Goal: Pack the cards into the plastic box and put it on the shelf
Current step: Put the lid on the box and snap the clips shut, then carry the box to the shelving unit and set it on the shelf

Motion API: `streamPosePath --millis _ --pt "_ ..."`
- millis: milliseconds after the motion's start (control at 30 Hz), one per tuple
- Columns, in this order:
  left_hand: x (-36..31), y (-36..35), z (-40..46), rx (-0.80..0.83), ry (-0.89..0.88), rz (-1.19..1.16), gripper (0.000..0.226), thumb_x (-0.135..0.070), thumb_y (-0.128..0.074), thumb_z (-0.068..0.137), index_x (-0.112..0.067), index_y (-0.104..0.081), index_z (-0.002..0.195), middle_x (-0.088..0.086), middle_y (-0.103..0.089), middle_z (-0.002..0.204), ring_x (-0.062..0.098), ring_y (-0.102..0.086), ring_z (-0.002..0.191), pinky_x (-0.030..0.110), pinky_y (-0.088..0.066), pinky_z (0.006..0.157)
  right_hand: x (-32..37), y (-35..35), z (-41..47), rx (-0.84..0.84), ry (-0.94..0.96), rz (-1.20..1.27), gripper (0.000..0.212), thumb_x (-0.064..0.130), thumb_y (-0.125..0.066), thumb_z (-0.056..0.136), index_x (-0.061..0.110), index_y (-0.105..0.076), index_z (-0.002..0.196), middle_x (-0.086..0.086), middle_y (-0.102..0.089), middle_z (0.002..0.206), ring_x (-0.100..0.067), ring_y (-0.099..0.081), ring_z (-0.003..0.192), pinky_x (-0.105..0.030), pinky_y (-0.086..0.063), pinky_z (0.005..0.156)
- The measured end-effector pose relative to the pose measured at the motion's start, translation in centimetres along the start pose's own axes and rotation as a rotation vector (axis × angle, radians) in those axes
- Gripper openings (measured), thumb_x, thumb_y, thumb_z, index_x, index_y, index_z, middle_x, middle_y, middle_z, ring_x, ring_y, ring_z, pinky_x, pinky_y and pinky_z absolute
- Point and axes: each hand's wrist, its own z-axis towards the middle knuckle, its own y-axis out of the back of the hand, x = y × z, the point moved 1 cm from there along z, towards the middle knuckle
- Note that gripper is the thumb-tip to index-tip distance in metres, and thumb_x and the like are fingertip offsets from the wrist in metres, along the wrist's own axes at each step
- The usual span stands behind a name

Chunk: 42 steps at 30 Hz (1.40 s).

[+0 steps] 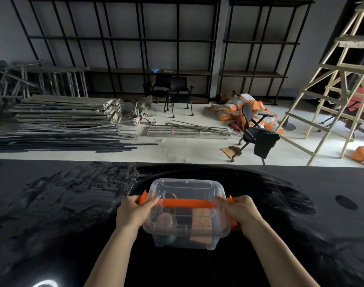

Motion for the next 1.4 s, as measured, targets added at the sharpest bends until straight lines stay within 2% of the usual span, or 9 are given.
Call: streamPosePath --millis 100,233,467,600,700,833,967,1200,1400 --pt "-1.2 -1.0 -0.4 -0.094 -0.086 0.155 0.022 -0.047 -0.076 0.077 -0.025 -0.076 0.074 -0.004 -0.072 0.064 0.018 -0.070 0.069 0.033 -0.055 0.067 0.7 -0.1 -0.3 -0.168 0.102 -0.088 0.037 0.047 -0.074 0.078 0.010 -0.076 0.073 -0.009 -0.074 0.074 -0.022 -0.068 0.064 -0.028 -0.052 0.056" --pt "-1.8 -2.2 -1.1 -0.196 -0.169 0.307 0.023 -0.047 -0.065 0.085 -0.026 -0.075 0.088 -0.004 -0.074 0.077 0.022 -0.071 0.081 0.032 -0.053 0.073 0.9 -1.0 -0.9 -0.273 0.182 -0.156 0.027 0.038 -0.062 0.092 0.016 -0.071 0.079 0.000 -0.061 0.068 -0.014 -0.051 0.057 -0.029 -0.038 0.053" --pt "-1.5 -4.0 -2.1 -0.325 -0.278 0.387 0.022 -0.036 -0.057 0.094 -0.022 -0.072 0.102 0.001 -0.074 0.092 0.024 -0.068 0.092 0.036 -0.049 0.079 0.6 -2.2 -1.3 -0.427 0.301 -0.234 0.030 0.025 -0.046 0.102 0.010 -0.063 0.084 0.003 -0.054 0.068 -0.007 -0.044 0.057 -0.024 -0.029 0.047" --pt "-1.2 -3.9 -2.1 -0.329 -0.279 0.351 0.025 -0.037 -0.058 0.094 -0.024 -0.071 0.111 -0.001 -0.075 0.097 0.023 -0.069 0.095 0.037 -0.050 0.082 -0.2 -2.4 -1.2 -0.392 0.335 -0.225 0.022 0.027 -0.045 0.102 0.013 -0.062 0.102 -0.004 -0.066 0.089 -0.015 -0.054 0.067 -0.028 -0.037 0.055" --pt "-0.3 -3.6 -1.9 -0.155 -0.221 0.053 0.039 -0.047 -0.058 0.093 -0.027 -0.064 0.126 -0.005 -0.071 0.110 0.023 -0.066 0.107 0.037 -0.050 0.089 -0.9 -1.9 -1.5 -0.166 0.291 0.070 0.043 0.047 -0.045 0.101 0.021 -0.048 0.136 0.001 -0.063 0.094 -0.013 -0.061 0.076 -0.027 -0.044 0.056" --pt "-0.6 -4.2 -2.2 0.148 -0.043 -0.367 0.059 -0.052 -0.066 0.084 -0.038 -0.050 0.139 -0.008 -0.062 0.128 0.017 -0.059 0.117 0.046 -0.048 0.101 -1.1 -1.4 -1.7 -0.007 0.285 0.203 0.070 0.051 -0.059 0.093 0.025 -0.032 0.152 -0.008 -0.058 0.130 -0.019 -0.058 0.102 -0.031 -0.049 0.075" --pt "-2.4 -5.3 -2.1 0.214 -0.080 -0.345 0.071 -0.033 -0.076 0.081 -0.032 -0.045 0.146 -0.007 -0.062 0.129 0.014 -0.058 0.115 0.039 -0.044 0.102 -0.8 0.0 -1.0 -0.042 0.266 0.210 0.080 0.052 -0.066 0.088 0.024 -0.030 0.154 -0.009 -0.052 0.146 -0.027 -0.056 0.123 -0.037 -0.049 0.090" --pt "-7.5 -11.2 -4.4 0.365 -0.191 -0.362 0.078 -0.025 -0.076 0.081 -0.033 -0.039 0.149 -0.009 -0.057 0.132 0.014 -0.055 0.117 0.028 -0.042 0.084 -1.9 7.8 -0.9 -0.202 0.277 0.269 0.079 0.050 -0.069 0.086 0.025 -0.033 0.151 -0.008 -0.052 0.147 -0.027 -0.054 0.127 -0.043 -0.048 0.099" --pt "-11.0 -18.4 -9.4 0.564 -0.241 -0.311 0.087 -0.032 -0.078 0.075 -0.030 -0.036 0.151 0.000 -0.058 0.135 0.023 -0.058 0.119 0.042 -0.050 0.096 -5.8 16.3 -3.3 -0.403 0.228 0.312 0.069 0.038 -0.069 0.088 0.023 -0.038 0.148 -0.002 -0.057 0.131 -0.020 -0.055 0.106 -0.032 -0.046 0.081"
